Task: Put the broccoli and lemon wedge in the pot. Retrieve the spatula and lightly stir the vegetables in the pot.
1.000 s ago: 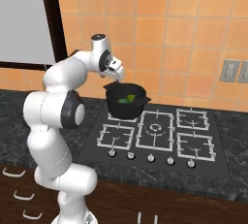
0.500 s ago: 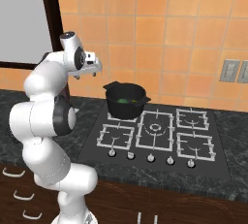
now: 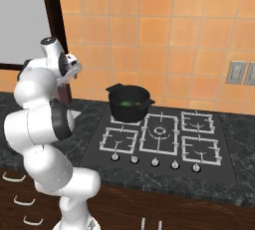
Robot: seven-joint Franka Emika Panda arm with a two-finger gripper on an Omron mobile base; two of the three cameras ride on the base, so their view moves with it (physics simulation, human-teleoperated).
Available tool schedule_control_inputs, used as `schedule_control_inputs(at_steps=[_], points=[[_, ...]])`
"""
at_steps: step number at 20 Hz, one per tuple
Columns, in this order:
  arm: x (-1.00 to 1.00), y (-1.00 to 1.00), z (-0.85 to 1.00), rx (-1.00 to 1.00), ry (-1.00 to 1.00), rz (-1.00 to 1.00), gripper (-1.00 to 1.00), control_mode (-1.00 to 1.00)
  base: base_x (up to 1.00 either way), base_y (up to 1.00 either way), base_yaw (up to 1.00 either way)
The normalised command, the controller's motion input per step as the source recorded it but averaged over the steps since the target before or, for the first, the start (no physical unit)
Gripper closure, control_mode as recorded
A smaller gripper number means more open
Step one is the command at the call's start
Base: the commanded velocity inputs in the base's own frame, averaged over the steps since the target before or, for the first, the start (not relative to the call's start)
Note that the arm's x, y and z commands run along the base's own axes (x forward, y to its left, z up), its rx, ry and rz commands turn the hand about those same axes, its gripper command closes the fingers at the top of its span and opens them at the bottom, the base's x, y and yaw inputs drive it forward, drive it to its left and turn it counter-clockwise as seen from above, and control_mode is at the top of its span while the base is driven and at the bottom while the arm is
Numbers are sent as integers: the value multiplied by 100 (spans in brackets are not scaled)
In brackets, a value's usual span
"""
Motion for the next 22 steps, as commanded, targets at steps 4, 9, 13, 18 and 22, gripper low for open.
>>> schedule_control_inputs(at_steps=[4,9,13,18,22], points=[[-44,43,-29,-20,1,96,-100,-100,0,0,0],[-33,20,-50,-29,0,98,-100,-100,0,0,0],[-19,1,-44,-29,0,99,-100,-100,0,0,0],[-1,0,-27,-37,-3,87,-100,-100,0,0,0],[-42,-4,-12,-40,-18,68,-100,-100,0,0,0]])
